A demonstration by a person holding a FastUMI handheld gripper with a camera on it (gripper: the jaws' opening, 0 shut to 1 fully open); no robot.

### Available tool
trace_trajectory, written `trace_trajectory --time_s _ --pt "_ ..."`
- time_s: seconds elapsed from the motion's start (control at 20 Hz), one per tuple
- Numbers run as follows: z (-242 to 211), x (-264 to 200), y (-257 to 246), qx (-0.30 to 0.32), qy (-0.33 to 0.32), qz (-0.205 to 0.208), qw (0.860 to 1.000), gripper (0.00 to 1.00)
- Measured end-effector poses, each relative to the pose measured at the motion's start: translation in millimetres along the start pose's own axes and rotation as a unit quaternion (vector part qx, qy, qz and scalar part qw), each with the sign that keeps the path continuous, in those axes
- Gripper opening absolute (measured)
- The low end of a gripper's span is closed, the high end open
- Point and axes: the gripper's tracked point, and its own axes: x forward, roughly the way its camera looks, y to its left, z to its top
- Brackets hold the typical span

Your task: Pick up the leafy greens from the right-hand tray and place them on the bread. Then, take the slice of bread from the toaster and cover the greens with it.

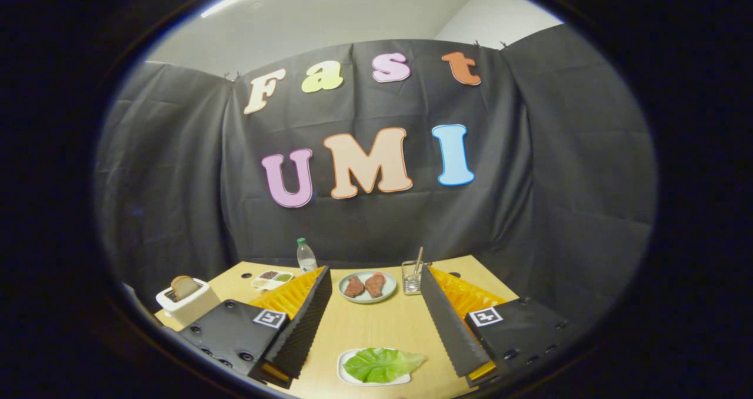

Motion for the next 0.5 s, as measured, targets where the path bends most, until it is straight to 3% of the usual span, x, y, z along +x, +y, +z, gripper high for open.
trace_trajectory --time_s 0.5 --pt "-17 -1 -10 -0.026 0.034 0.025 0.999 0.97"
